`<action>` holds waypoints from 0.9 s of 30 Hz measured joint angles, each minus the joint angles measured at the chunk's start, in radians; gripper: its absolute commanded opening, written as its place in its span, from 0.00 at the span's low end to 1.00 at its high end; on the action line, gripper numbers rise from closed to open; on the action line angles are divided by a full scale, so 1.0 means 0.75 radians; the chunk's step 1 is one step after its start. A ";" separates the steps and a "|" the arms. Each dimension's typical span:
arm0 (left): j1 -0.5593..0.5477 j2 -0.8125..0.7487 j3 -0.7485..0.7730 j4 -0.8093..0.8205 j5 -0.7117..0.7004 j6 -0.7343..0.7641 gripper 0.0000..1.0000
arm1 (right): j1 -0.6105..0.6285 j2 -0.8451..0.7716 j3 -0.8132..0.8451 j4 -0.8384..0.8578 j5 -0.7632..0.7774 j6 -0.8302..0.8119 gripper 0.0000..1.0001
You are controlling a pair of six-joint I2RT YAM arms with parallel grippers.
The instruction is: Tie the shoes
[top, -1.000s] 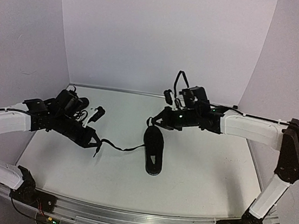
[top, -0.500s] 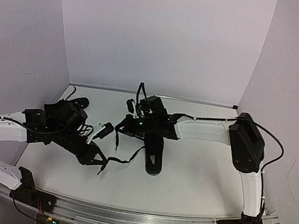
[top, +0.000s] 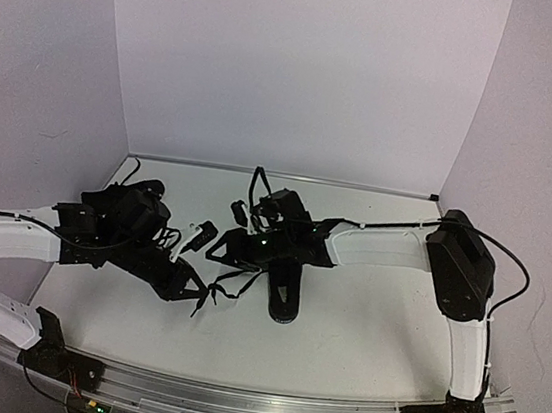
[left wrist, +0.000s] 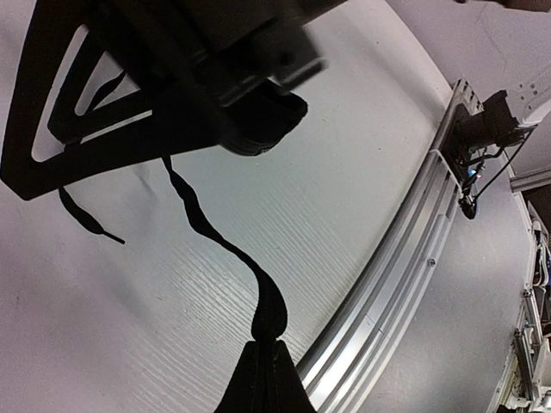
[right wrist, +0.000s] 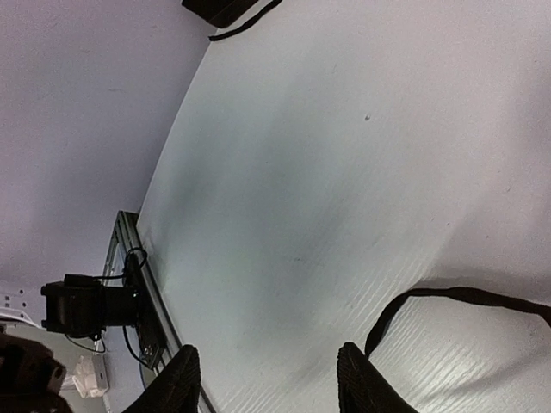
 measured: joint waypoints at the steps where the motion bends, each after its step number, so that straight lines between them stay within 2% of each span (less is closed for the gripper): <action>1: 0.000 0.022 0.000 0.012 -0.010 -0.004 0.00 | -0.001 -0.023 -0.006 -0.013 -0.012 -0.014 0.50; 9: 0.000 0.123 0.002 0.072 0.015 -0.008 0.00 | -0.107 -0.226 0.028 -0.251 -0.015 -0.283 0.44; 12: 0.000 0.158 0.004 0.050 0.056 0.001 0.00 | -0.162 -0.215 0.137 -0.444 0.105 -0.470 0.39; 18: 0.000 0.198 0.005 -0.053 0.071 0.039 0.00 | -0.167 -0.167 0.221 -0.711 0.296 -0.768 0.38; 27: 0.000 0.199 0.032 -0.093 0.071 0.072 0.00 | -0.155 -0.051 0.280 -0.877 0.354 -0.959 0.33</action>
